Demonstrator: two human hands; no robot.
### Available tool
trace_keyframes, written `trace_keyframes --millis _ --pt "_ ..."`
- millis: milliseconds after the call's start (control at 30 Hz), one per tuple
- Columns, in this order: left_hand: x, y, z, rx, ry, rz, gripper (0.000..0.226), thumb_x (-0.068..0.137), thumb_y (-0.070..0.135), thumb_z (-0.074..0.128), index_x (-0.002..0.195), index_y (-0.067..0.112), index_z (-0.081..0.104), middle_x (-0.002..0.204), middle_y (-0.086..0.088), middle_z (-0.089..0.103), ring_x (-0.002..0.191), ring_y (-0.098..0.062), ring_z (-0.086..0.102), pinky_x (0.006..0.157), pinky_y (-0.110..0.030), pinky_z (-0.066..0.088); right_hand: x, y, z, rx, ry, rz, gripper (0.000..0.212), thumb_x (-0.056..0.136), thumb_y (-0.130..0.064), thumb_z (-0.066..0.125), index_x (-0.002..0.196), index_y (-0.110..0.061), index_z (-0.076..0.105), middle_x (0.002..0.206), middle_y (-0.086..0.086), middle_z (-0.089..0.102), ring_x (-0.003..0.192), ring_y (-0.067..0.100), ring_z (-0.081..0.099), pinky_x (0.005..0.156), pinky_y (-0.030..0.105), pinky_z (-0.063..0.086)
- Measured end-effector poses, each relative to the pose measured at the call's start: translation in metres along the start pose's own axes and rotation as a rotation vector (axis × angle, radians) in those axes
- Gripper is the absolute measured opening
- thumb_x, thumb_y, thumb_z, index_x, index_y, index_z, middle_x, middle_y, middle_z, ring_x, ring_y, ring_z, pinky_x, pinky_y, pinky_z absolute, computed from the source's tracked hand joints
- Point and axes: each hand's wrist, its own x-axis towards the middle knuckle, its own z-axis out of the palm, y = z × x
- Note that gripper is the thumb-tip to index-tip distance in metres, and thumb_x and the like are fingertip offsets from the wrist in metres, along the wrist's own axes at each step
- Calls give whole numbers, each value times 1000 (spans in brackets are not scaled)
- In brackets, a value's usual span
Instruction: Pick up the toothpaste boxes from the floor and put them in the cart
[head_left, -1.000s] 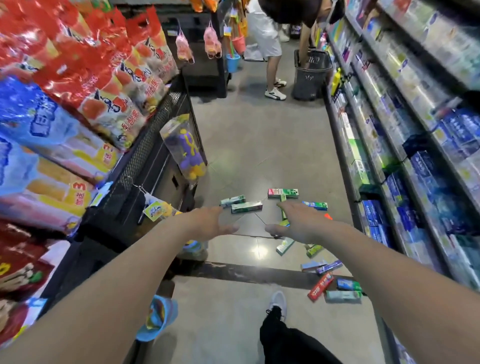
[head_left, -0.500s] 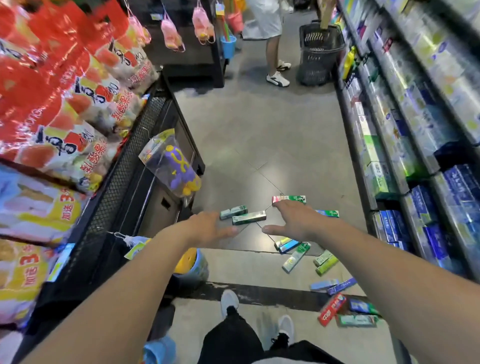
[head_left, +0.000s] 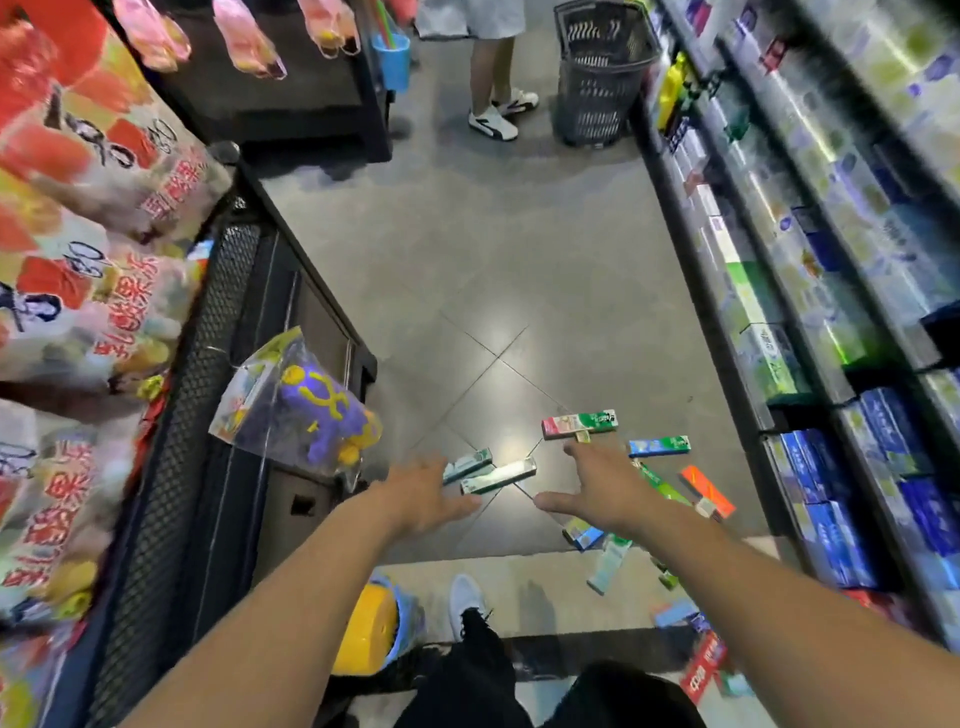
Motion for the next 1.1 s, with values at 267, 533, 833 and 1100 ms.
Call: trace_keyframes --millis 267,533,833,1100 --pt "171 -45 35 -2 -92 -33 88 90 67 49 156 18 20 158 -14 28 144 -31 30 116 -42 30 155 17 85 293 -96 214 78 83 -53 71 138 -5 43 140 13 52 126 28 51 99 33 43" --pt "373 -105 134 46 -135 -63 83 89 65 54 153 19 25 156 -8 34 140 -27 37 113 -42 33 344 73 265 769 -156 575 54 82 -55 70 93 -3 61 84 18 58 75 32 62 79 47 57" --pt "549 -174 189 211 -75 -59 79 90 64 53 150 19 30 154 -10 38 139 -28 39 109 -41 35 510 106 420 1297 -118 800 42 92 -40 64 120 -9 57 92 10 65 77 26 65 56 33 57" --pt "635 -210 208 191 -37 -31 89 89 66 53 153 11 24 154 -18 35 140 -33 37 114 -42 33 578 132 485 1429 3 846 65 65 -59 83 104 -12 62 84 7 77 74 26 75 61 43 62"
